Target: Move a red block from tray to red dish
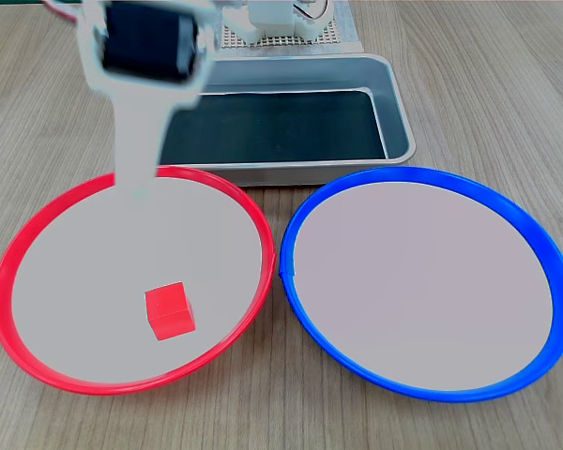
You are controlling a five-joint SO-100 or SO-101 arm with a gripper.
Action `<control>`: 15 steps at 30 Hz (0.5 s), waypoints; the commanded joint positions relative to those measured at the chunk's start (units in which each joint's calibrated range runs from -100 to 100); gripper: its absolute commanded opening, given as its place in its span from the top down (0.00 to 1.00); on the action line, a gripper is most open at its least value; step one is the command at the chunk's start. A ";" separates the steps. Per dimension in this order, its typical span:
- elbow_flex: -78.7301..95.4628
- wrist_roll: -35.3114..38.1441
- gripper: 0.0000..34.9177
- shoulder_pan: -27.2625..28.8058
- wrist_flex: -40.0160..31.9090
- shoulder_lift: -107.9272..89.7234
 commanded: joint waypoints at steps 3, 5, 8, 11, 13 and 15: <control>35.49 -12.89 1.00 -2.26 -16.84 -38.67; 48.79 -13.68 1.00 -4.24 -18.65 -51.72; 65.08 -14.46 1.00 -6.40 -14.61 -69.72; 75.19 -14.31 1.00 -6.59 -6.85 -81.75; 80.56 -13.82 1.00 -6.12 -3.13 -87.89; 84.65 -13.48 1.00 -5.84 -1.15 -92.49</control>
